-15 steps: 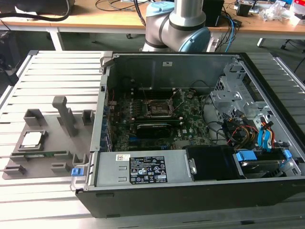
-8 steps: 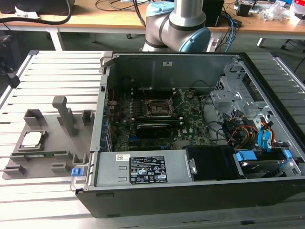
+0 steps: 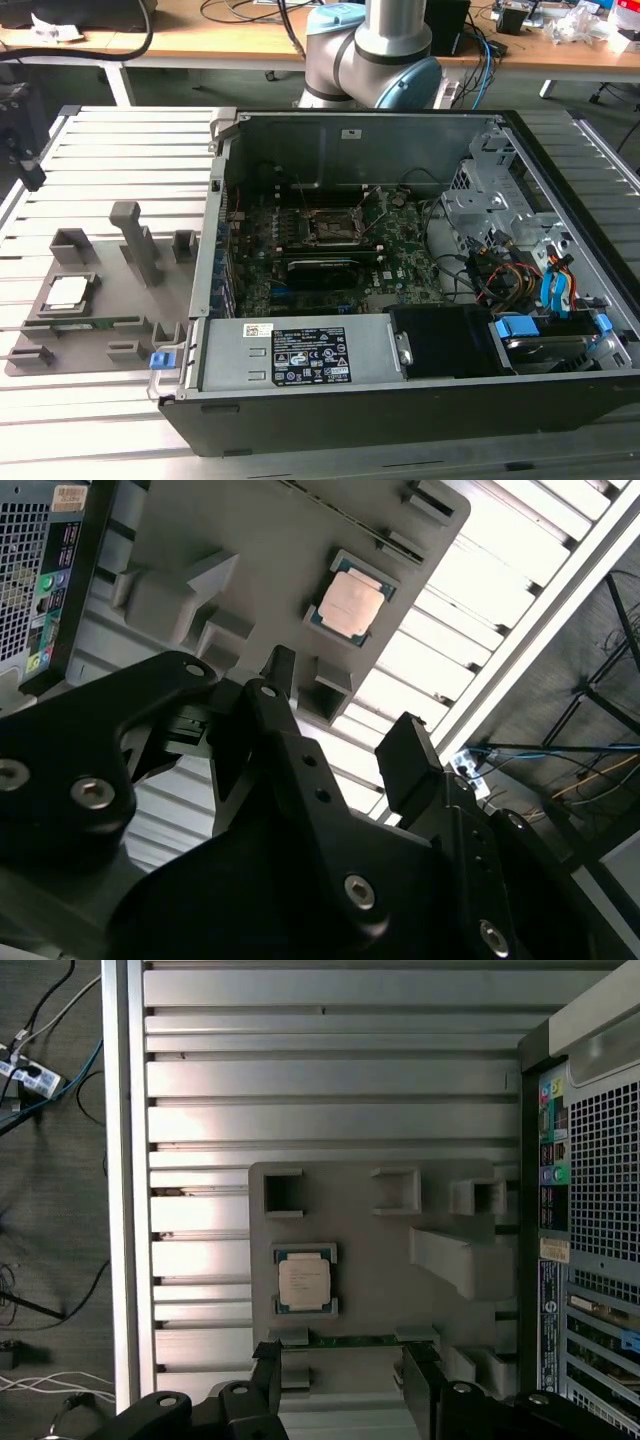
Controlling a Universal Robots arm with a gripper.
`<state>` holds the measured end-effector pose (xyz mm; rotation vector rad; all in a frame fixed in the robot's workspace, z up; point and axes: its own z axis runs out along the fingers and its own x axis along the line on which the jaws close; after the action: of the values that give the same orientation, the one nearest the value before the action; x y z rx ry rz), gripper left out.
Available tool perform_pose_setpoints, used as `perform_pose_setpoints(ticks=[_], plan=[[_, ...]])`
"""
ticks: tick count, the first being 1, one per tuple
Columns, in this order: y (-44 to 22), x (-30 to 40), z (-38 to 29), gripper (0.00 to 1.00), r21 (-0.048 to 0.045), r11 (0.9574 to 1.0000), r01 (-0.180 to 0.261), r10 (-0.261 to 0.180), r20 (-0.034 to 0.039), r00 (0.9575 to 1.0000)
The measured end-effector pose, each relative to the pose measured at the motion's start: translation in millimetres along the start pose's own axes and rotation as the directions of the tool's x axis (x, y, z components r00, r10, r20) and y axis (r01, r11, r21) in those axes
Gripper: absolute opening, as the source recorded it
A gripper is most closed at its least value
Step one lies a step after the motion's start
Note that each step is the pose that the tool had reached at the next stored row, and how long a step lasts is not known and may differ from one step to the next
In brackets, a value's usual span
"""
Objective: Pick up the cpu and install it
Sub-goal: 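Pick up the cpu and move it towards the insertion slot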
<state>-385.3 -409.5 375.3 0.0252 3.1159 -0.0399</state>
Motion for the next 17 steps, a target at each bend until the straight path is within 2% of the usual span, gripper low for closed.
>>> perform_pose_setpoints(ticks=[17], plan=[[0.4, 0.4, 15.7, 0.6, 0.0, 1.0, 0.0, 0.0, 0.0, 1.0]])
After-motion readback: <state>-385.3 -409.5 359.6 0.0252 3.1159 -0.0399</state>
